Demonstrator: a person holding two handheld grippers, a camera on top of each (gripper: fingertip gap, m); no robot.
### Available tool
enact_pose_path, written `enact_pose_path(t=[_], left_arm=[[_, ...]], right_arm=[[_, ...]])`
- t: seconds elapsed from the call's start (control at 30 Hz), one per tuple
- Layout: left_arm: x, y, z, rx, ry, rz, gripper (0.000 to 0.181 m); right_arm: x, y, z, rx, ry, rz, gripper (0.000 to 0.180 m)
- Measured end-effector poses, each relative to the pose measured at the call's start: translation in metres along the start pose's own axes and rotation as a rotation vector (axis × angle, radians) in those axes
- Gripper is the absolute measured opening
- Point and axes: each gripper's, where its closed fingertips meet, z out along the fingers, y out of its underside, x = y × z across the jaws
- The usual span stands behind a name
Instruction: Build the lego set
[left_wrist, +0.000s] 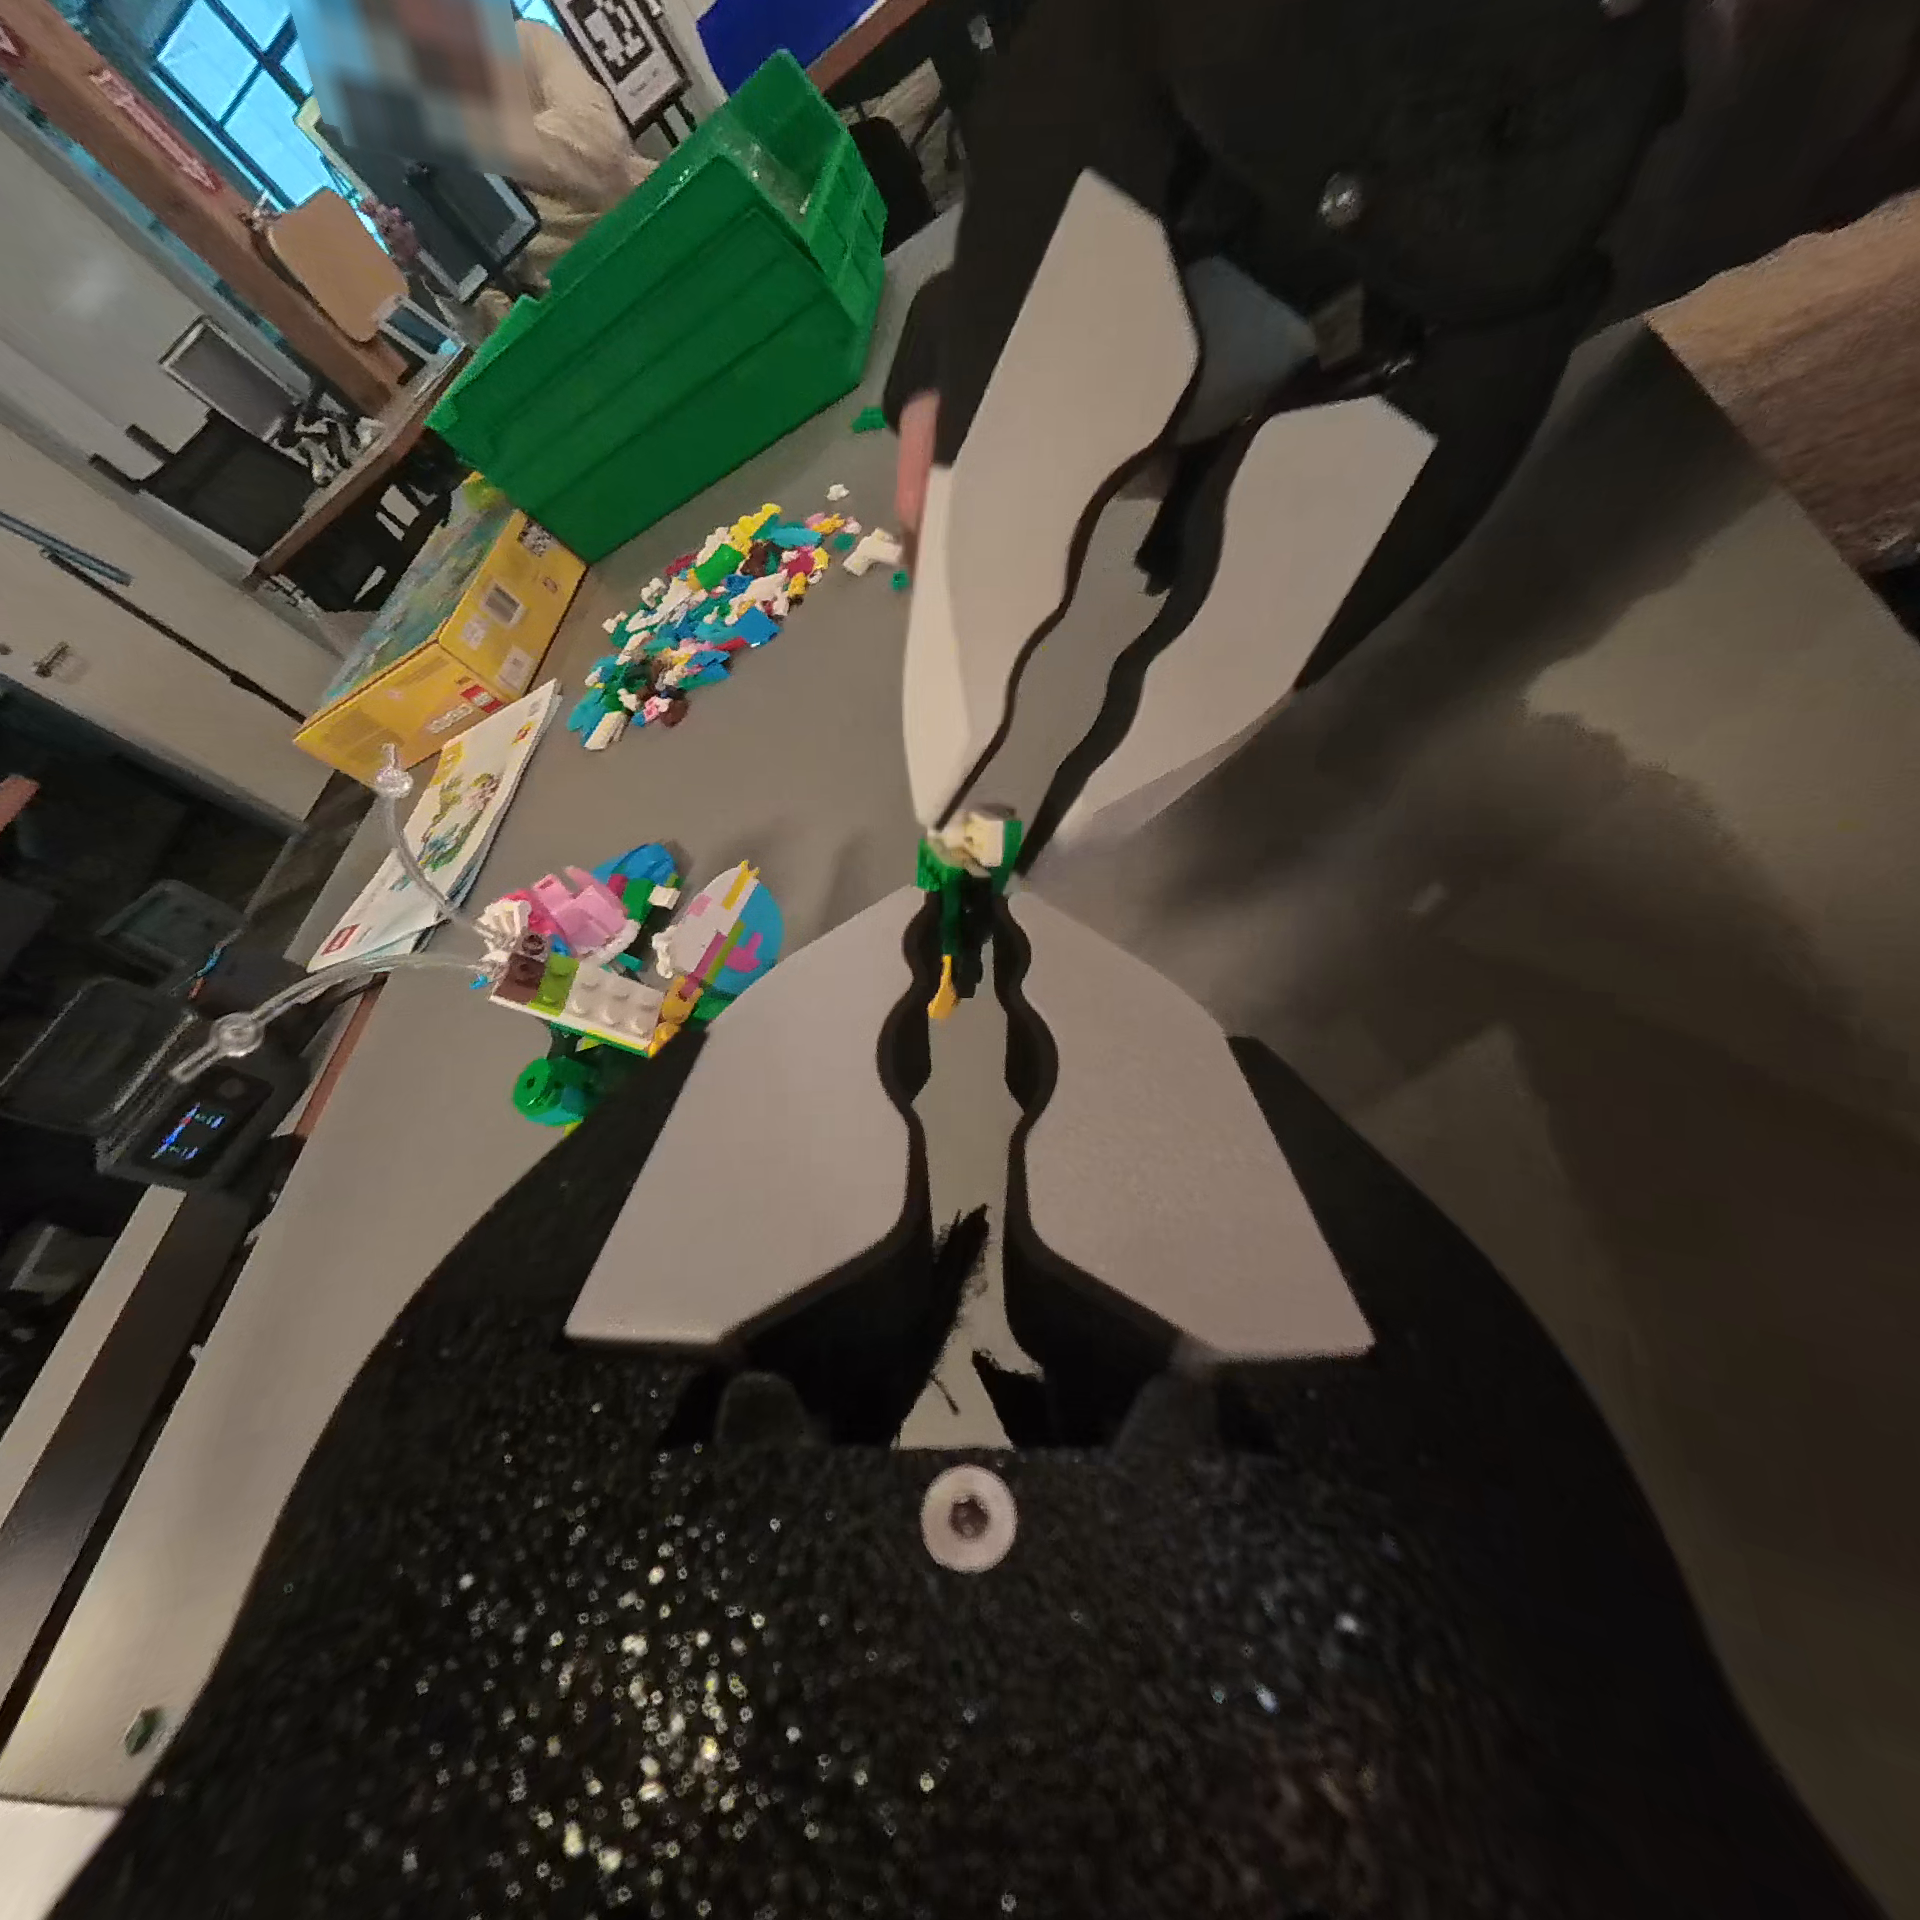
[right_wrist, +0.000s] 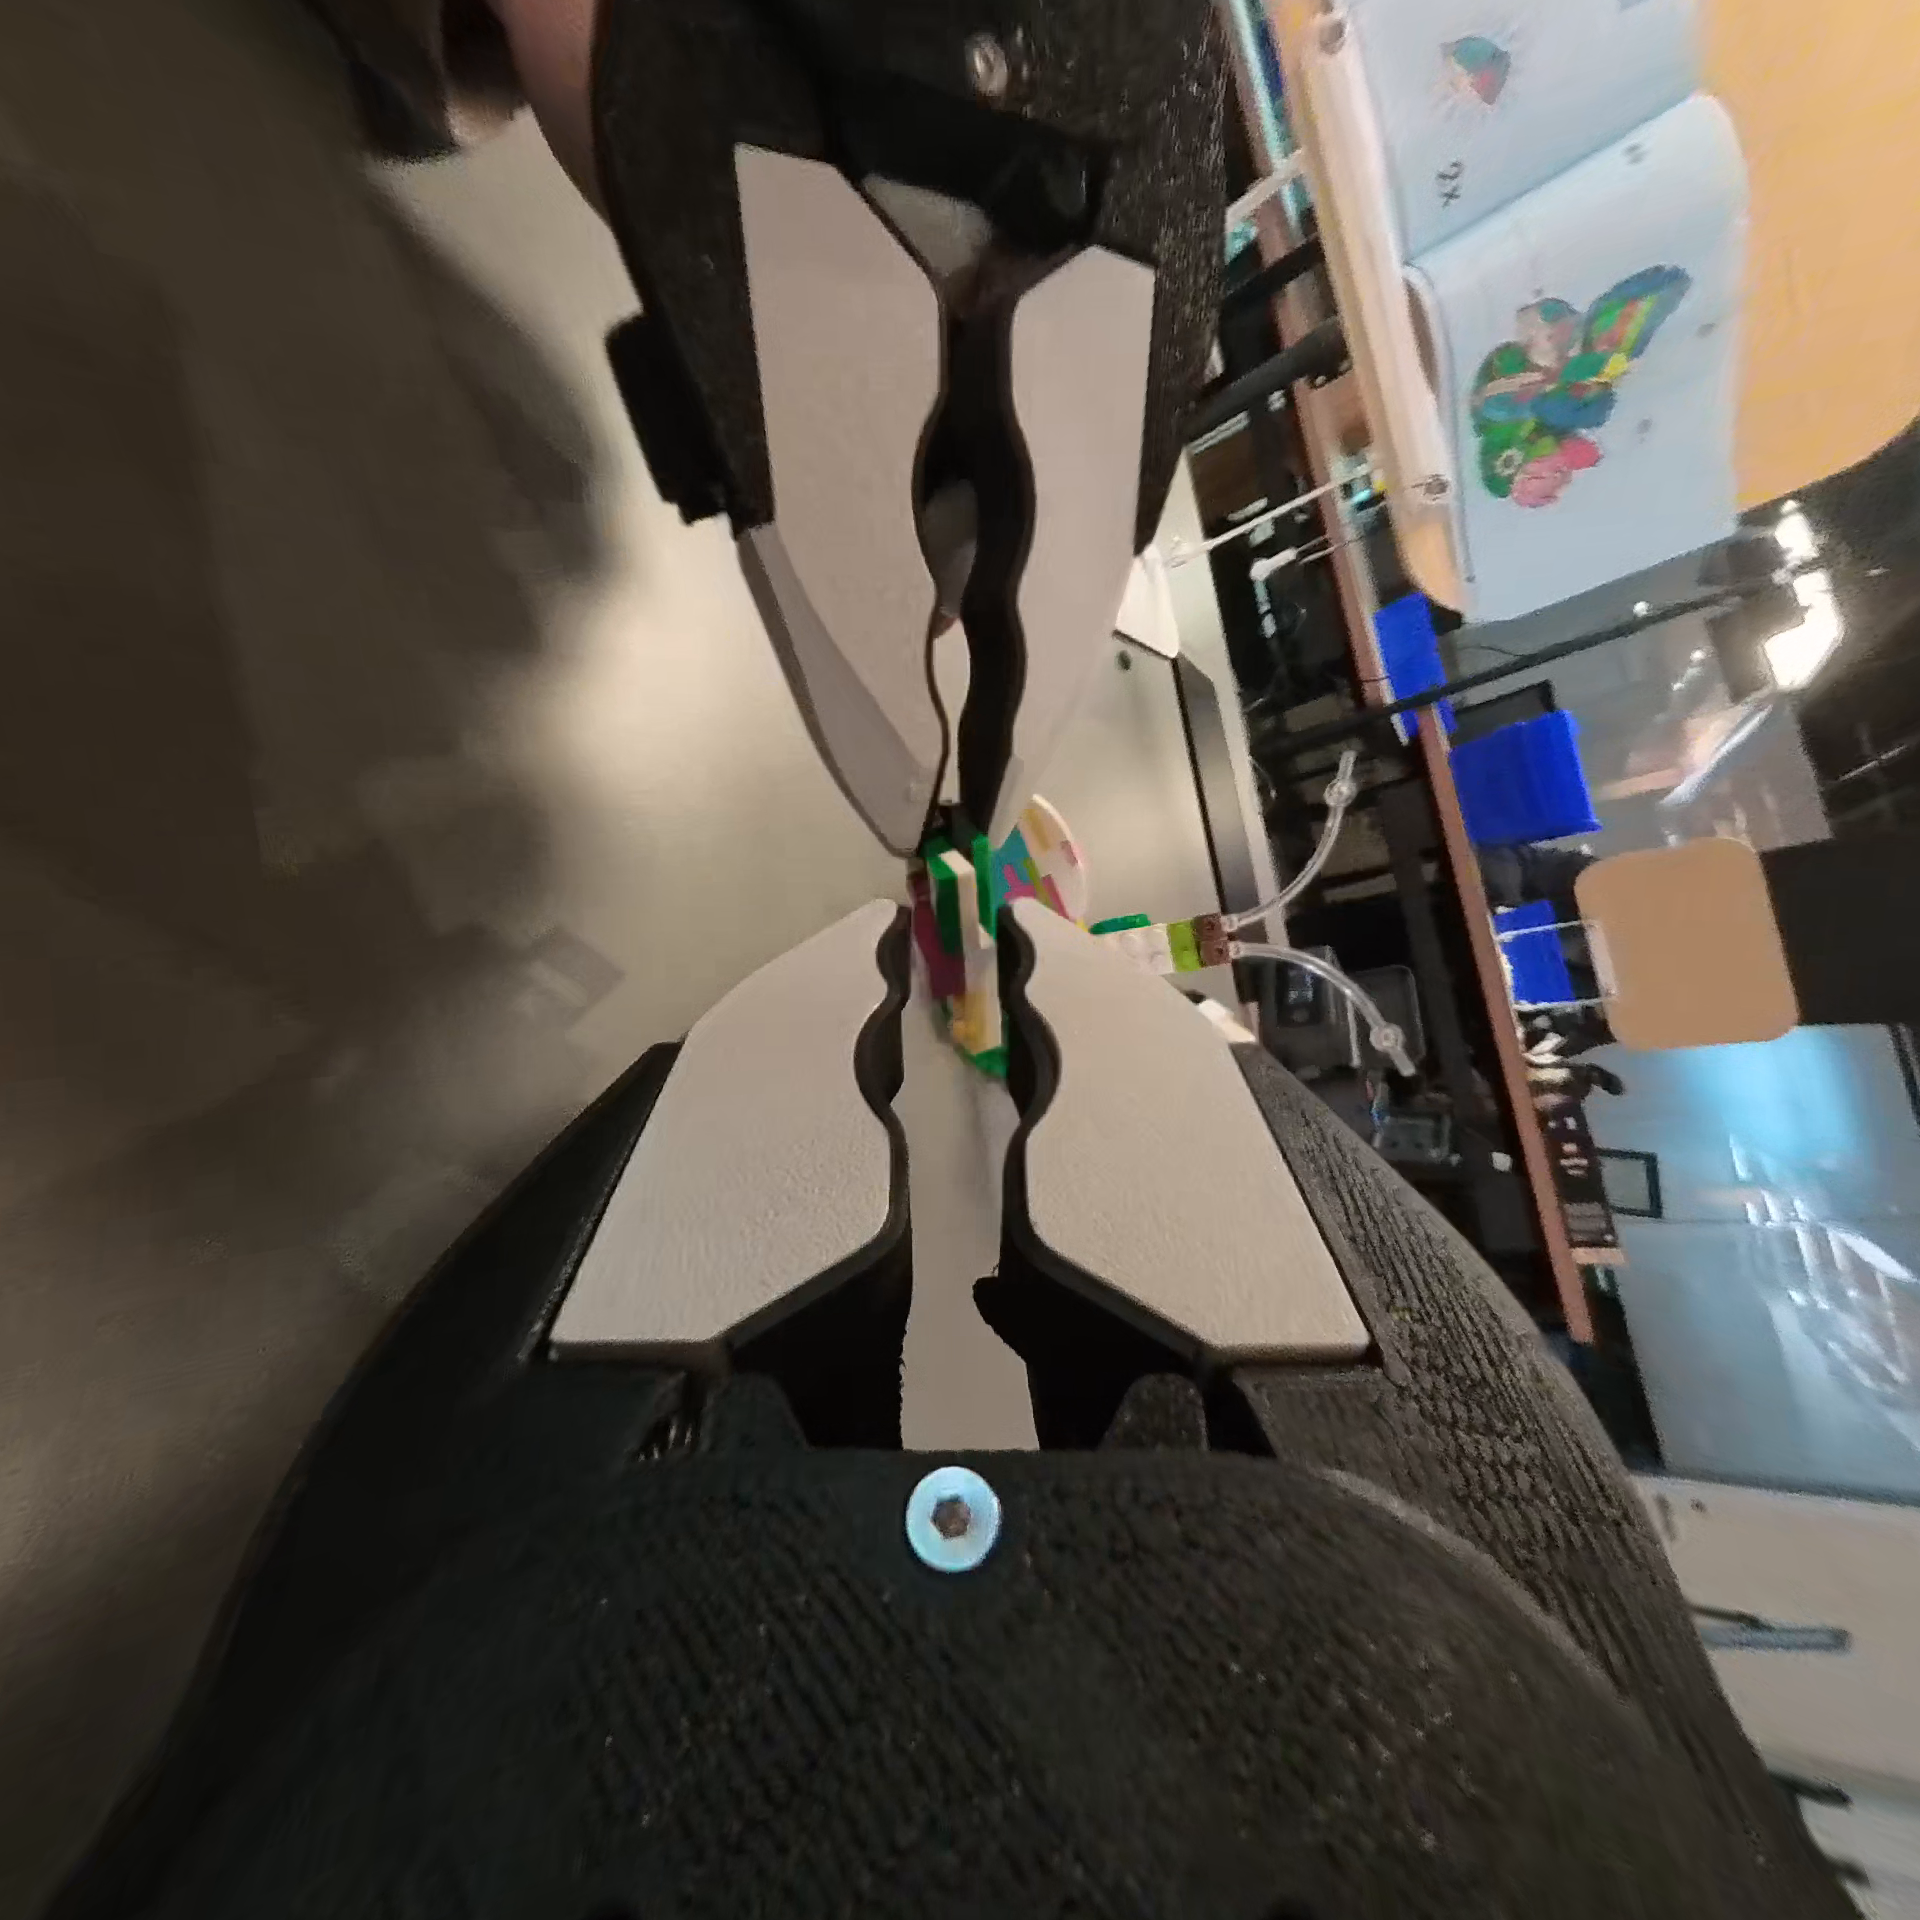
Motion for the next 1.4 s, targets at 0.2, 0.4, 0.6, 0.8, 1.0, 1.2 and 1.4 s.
enact_pose_path(t=[0.2, 0.4, 0.6, 0.8, 1.0, 1.2, 1.4], left_arm=[[0.006, -0.002, 0.000, 0.028, 0.033, 0.011, 0.009], [0.010, 0.000, 0.003, 0.037, 0.134, -0.194, 0.014], [-0.009, -0.002, -0.002, 0.132, 0.159, -0.522, 0.017], [0.002, 0.009, 0.009, 0.036, 0.181, -0.546, 0.028], [0.024, 0.008, 0.010, 0.005, 0.252, -0.346, 0.042], [0.031, 0.010, 0.013, -0.005, 0.310, -0.393, 0.036], [0.017, 0.024, 0.014, -0.050, 0.241, -0.457, 0.035]], right_arm=[[-0.006, -0.001, 0.000, -0.005, -0.005, -0.063, 0.012], [-0.007, 0.003, 0.000, -0.016, 0.026, -0.247, 0.005], [-0.005, 0.010, 0.003, -0.065, 0.079, -0.661, 0.005], [-0.012, 0.005, 0.008, -0.046, 0.051, -0.991, 0.005], [-0.025, -0.005, 0.000, 0.104, 0.017, -1.194, 0.005], [-0.034, -0.004, -0.003, 0.185, -0.025, -1.292, 0.004], [-0.025, 0.006, 0.005, 0.141, 0.020, -1.101, 0.006]])
